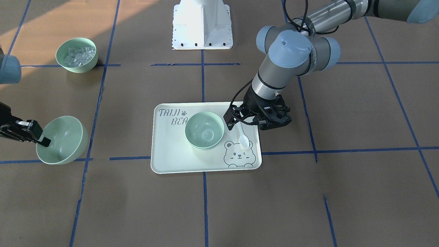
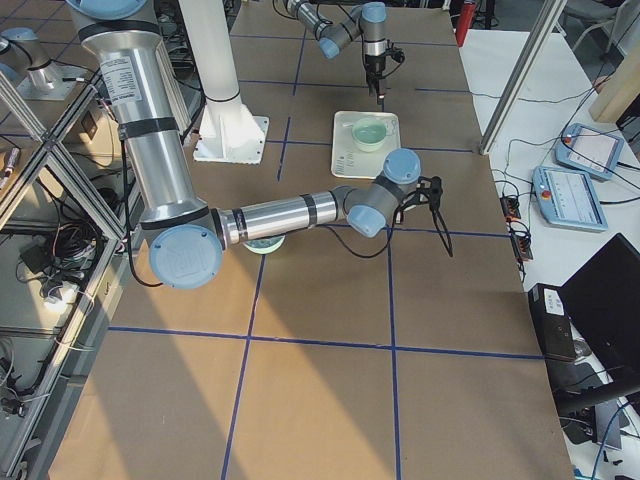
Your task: Stack green bowls together
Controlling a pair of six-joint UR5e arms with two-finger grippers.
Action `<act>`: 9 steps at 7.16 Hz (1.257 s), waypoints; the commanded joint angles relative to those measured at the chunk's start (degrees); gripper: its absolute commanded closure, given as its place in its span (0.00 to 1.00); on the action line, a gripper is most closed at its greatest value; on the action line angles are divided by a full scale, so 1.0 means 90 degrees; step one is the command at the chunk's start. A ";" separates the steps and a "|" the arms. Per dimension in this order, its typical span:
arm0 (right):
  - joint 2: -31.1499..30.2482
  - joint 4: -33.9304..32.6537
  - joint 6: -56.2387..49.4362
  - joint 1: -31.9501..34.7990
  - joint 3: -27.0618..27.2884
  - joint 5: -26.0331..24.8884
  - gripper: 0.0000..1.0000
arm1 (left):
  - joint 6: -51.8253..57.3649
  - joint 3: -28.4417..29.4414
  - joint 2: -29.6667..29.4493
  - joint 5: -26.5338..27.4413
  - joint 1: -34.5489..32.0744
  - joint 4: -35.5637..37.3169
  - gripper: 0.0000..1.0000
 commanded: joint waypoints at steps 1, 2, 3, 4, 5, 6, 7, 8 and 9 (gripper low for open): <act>0.0757 -0.1575 0.0134 -0.0621 0.0776 -0.0286 1.00 | 0.0757 -0.1063 0.0688 -0.0019 -0.0370 0.0765 0.00; 0.1022 -0.1844 0.0144 -0.0982 0.0895 -0.0559 1.00 | 0.1129 -0.1396 0.0875 -0.0019 -0.0604 0.1037 0.00; 0.1228 -0.1856 0.0531 -0.1305 0.0877 -0.0745 1.00 | 0.1558 -0.1554 0.0983 -0.0019 -0.0848 0.1224 0.00; 0.1453 -0.1847 0.0921 -0.1666 0.0858 -0.1153 1.00 | 0.1997 -0.1584 0.1206 -0.0019 -0.1180 0.1235 0.00; 0.1638 -0.1818 0.1138 -0.2124 0.0809 -0.1689 1.00 | 0.2553 -0.1710 0.1489 -0.0019 -0.1328 0.1235 0.00; 0.1756 -0.1798 0.1237 -0.2380 0.0760 -0.2139 1.00 | 0.2964 -0.1741 0.1763 -0.0019 -0.1387 0.1206 0.00; 0.1980 -0.1759 0.1334 -0.2585 0.0441 -0.2472 1.00 | 0.3307 -0.1770 0.1939 -0.0028 -0.1523 0.1206 0.00; 0.2282 -0.1759 0.1335 -0.2762 0.0089 -0.2679 1.00 | 0.3426 -0.1770 0.1989 -0.0028 -0.1670 0.1196 0.00; 0.2585 -0.1759 0.1364 -0.2783 -0.0223 -0.2729 1.00 | 0.3785 -0.1770 0.2125 -0.0028 -0.1865 0.1206 0.00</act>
